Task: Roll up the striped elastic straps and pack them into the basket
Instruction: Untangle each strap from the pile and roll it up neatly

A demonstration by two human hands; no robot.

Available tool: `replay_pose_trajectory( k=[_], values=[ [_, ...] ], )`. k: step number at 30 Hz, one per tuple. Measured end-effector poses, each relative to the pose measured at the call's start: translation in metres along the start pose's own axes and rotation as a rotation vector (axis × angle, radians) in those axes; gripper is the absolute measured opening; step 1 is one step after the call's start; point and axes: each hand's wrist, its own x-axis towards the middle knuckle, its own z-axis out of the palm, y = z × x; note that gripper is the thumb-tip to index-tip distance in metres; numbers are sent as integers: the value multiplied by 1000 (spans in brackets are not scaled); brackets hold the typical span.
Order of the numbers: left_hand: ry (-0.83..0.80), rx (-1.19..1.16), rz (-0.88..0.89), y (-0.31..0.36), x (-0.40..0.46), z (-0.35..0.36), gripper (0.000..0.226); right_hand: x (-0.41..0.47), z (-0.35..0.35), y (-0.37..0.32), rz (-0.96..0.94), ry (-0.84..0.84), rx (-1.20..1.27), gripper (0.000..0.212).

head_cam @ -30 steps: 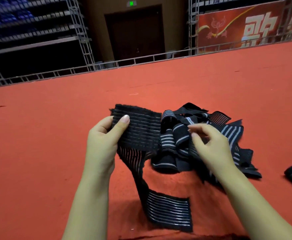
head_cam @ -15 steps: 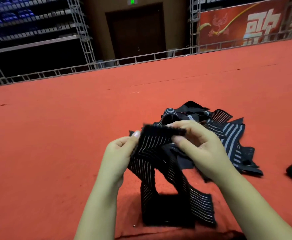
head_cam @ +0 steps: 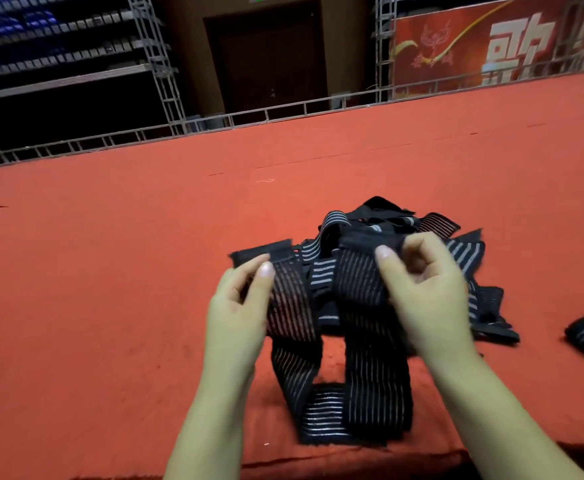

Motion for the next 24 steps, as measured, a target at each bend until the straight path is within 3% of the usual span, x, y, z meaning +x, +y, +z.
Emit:
replay_pose_trajectory(
  k=[2, 4, 6, 8, 11, 14, 17, 21, 24],
  values=[
    [-109, 40, 86, 6, -11, 10, 24, -19, 15, -5, -60, -68, -105, 19],
    [-219, 49, 112, 6, -18, 17, 37, -32, 26, -9, -49, -202, -30, 13],
    [-291, -5, 103, 3, -23, 20, 34, -38, 28, -11, -46, -332, 38, 25],
    [-252, -56, 105, 0, -24, 17, 25, -39, 25, -12, -117, -390, 2, 33],
    [-183, -129, 61, -3, -24, 13, 24, -35, 16, -9, -124, -280, 8, 37],
    [-248, -241, -18, -1, -26, 13, 23, -27, 8, -7, -112, -177, -79, 39],
    [-300, -335, -87, 2, -29, 16, 17, -24, 5, -8, -111, -192, -23, 24],
    [-229, -378, -134, 4, -29, 19, 21, -27, 4, -8, -181, -157, 46, 6],
    [-108, -365, -164, 2, -23, 17, 21, -23, -2, -9, 34, -182, 303, 11]
  ],
)
